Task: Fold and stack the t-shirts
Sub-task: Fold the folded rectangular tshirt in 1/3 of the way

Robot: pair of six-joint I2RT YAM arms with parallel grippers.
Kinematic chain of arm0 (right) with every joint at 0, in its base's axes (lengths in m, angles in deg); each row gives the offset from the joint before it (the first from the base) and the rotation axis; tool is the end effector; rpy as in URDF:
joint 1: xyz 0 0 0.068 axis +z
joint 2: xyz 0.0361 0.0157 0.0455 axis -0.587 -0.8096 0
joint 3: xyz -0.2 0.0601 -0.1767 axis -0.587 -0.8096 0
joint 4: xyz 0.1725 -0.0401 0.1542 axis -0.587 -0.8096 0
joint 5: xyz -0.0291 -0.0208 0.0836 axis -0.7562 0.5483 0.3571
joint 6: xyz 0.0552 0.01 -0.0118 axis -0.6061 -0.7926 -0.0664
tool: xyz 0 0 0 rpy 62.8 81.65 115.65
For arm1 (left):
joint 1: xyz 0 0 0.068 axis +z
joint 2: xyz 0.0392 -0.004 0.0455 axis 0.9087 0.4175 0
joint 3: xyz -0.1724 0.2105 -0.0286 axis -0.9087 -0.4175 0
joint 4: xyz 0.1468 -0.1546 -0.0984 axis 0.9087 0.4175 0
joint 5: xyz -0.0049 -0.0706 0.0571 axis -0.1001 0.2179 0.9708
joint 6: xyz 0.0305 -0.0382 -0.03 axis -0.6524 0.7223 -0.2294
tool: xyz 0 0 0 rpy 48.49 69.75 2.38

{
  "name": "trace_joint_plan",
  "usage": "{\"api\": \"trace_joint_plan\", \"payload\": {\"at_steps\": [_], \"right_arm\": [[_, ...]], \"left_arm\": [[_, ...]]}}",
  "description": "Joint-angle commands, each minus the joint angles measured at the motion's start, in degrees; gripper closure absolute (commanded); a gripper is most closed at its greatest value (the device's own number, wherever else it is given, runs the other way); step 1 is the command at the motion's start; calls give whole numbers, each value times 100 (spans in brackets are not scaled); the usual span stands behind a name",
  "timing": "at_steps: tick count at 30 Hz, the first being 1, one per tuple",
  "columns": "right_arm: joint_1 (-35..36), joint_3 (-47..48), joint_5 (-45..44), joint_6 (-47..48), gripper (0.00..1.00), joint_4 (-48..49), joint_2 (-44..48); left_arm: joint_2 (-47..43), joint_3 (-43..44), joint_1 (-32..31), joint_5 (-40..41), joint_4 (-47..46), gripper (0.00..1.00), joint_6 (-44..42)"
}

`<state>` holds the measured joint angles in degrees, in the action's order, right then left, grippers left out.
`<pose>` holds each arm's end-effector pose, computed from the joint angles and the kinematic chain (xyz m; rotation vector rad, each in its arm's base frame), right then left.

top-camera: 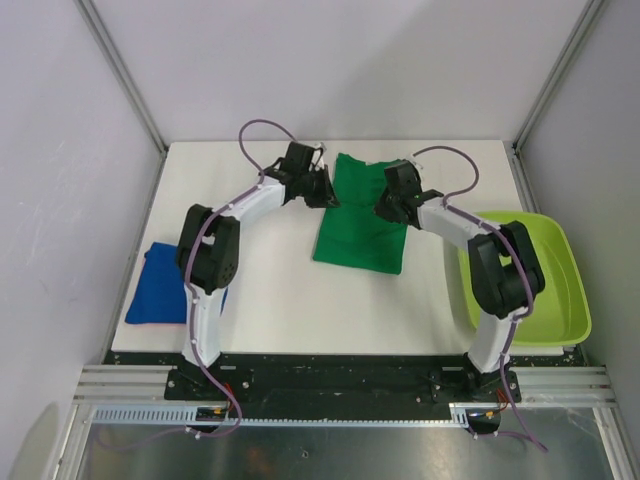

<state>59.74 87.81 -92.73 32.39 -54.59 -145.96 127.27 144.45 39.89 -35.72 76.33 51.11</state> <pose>0.3536 0.1507 0.2341 0.4766 2.3224 0.4494 0.4077 -0.2083 0.2261 0.0361 2.4795 -0.8454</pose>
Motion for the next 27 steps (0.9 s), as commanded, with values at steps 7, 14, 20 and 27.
{"api": "trace_joint_plan", "payload": {"at_steps": [7,14,20,27], "right_arm": [[-168,1240,405,285,96,90,-1535],[-153,1898,364,345,93,-438,-1777],[-220,1745,346,355,90,-547,-1304],[-206,1443,446,275,90,-537,-1289]], "left_arm": [[338,123,-41,-510,-306,98,167],[468,141,-37,-600,-330,93,151],[640,396,-22,-531,-370,88,174],[1145,1000,5,-424,-417,90,321]]}}
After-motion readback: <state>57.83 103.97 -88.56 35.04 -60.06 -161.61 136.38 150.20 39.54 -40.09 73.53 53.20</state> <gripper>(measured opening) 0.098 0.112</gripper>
